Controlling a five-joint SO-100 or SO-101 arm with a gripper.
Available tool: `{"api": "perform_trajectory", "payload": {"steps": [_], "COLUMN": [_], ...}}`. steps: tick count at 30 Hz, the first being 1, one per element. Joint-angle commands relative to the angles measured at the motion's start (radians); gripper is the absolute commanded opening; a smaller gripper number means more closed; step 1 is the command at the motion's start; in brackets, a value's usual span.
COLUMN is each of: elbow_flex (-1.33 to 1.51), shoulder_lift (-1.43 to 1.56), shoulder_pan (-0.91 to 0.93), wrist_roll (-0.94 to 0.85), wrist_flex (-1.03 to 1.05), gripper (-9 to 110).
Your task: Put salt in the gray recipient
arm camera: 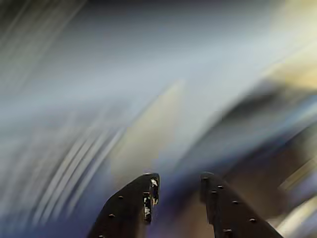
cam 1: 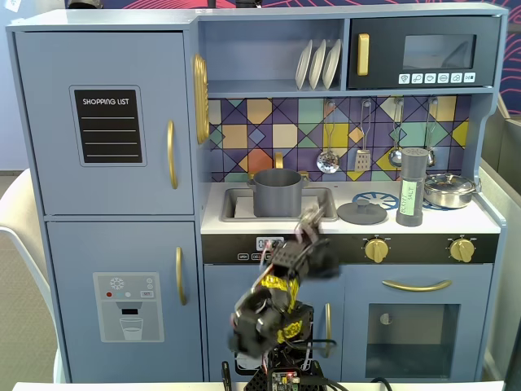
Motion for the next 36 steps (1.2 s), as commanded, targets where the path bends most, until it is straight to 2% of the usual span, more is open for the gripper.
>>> {"api": "perform_trajectory", "payload": {"steps": [1,4,10,15,22,36], "elbow_flex": [-0.206,-0.273,-0.308,-0.344,-0.52,-0.943], "shoulder_lift": [-0.078,-0.169,-0.333,-0.468,-0.693,-1.154], "shoulder_pan": [0.158,0.193,0.249,0.267,0.273,0.229], "wrist_roll": [0.066,0.078,0.227,0.244,0.229,0.178], "wrist_flex": [-0.305,-0.492,-0.833,-0.991,-1.025,-1.04], "gripper": [4,7,45,55,57,50]}}
